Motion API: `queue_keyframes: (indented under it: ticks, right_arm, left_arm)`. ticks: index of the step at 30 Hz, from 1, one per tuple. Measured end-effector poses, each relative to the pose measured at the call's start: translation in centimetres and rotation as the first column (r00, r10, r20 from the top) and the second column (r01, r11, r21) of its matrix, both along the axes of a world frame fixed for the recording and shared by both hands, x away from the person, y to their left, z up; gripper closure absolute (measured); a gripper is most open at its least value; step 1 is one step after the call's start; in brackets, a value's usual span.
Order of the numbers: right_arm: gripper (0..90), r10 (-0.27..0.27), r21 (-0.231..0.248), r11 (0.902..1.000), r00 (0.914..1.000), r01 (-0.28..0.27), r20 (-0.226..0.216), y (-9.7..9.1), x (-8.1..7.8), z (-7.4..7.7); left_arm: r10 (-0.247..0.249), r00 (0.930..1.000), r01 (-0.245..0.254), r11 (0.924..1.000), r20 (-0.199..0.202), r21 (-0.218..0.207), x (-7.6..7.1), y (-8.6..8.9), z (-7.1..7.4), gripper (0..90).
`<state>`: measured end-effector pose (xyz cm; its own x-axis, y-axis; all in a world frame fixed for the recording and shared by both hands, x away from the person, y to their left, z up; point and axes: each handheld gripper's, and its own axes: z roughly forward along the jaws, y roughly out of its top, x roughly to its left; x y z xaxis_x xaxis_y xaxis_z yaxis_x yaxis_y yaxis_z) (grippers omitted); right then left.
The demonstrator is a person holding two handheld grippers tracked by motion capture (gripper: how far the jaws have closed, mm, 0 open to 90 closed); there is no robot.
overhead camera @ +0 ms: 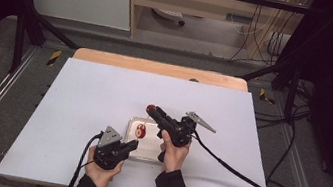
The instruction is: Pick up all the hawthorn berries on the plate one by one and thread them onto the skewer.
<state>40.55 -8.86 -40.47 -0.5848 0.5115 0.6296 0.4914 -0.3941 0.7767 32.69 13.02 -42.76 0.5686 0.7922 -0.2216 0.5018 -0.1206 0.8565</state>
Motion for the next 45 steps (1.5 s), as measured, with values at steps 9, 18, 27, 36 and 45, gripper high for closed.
queue_keyframes:
  ticks: [9,18,27,36,45]
  right_arm:
    - [63.9,0.001,-0.066,0.9978,1.0,-0.001,-0.004,0.0,0.3,-0.2]
    - [63.8,0.024,-0.09,0.9956,0.9996,-0.025,-0.015,0.0,0.8,-0.5]
    - [63.9,0.004,-0.067,0.9978,0.9997,-0.005,-0.025,0.2,1.0,-0.9]
    - [63.9,0.045,-0.079,0.9958,0.9985,-0.047,-0.03,0.1,1.0,-0.9]
    - [63.8,0.083,-0.054,0.995,0.9965,-0.083,-0.002,0.0,0.2,-0.6]
  left_arm:
    - [-0.035,0.9993,0.035,0.9992,-0.013,0.016,0.2,0.5,0.2,88.9]
    - [-0.062,0.9977,0.064,0.9941,-0.026,0.088,0.4,1.4,1.0,88.9]
    - [-0.065,0.9975,0.068,0.9913,-0.028,0.113,0.0,1.5,0.3,89.0]
    - [-0.075,0.9964,0.079,0.9905,-0.037,0.113,0.2,1.8,0.6,89.0]
    - [-0.054,0.9986,0.054,0.9953,-0.001,0.08,0.0,2.1,0.3,88.8]
